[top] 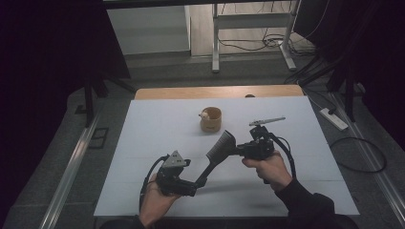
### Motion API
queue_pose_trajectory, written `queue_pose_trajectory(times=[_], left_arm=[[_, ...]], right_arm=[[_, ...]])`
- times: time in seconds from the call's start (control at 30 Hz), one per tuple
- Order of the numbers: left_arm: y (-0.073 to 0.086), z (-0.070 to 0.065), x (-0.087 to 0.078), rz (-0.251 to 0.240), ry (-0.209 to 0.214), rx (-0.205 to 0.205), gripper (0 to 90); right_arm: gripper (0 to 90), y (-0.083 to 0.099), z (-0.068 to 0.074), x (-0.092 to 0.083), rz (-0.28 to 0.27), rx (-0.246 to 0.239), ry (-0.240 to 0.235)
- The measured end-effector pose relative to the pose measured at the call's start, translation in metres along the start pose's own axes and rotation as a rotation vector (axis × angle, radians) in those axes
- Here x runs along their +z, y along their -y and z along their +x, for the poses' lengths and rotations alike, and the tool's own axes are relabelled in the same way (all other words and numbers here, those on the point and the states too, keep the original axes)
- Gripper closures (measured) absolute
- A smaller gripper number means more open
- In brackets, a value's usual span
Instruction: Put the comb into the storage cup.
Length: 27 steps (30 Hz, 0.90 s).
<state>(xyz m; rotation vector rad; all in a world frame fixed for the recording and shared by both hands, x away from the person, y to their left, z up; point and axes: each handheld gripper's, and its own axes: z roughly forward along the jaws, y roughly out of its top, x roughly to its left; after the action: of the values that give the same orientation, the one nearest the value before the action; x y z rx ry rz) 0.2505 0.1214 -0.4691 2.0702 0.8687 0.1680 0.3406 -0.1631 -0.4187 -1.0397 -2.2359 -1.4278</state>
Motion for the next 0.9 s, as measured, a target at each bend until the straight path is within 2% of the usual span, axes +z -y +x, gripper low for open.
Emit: queue_pose_trajectory(times=[0.1,0.3,0.77,0.9], left_arm=[[0.002,0.001,-0.001,0.012,-0.007,0.003,4.6],[0.007,0.006,-0.006,0.021,0.003,-0.017,0.3],[0.017,0.023,-0.027,-0.014,-0.043,-0.069,0.0],[0.022,0.027,-0.03,-0.016,-0.033,-0.081,0.0]], right_arm=[[84.0,0.0,0.001,-0.002,-0.006,-0.015,0.005],[83.9,-0.001,0.001,-0.006,-0.02,-0.04,0.025],[83.9,-0.002,0.003,-0.012,-0.044,-0.067,0.05],[83.9,-0.003,0.003,-0.014,-0.052,-0.068,0.054]])
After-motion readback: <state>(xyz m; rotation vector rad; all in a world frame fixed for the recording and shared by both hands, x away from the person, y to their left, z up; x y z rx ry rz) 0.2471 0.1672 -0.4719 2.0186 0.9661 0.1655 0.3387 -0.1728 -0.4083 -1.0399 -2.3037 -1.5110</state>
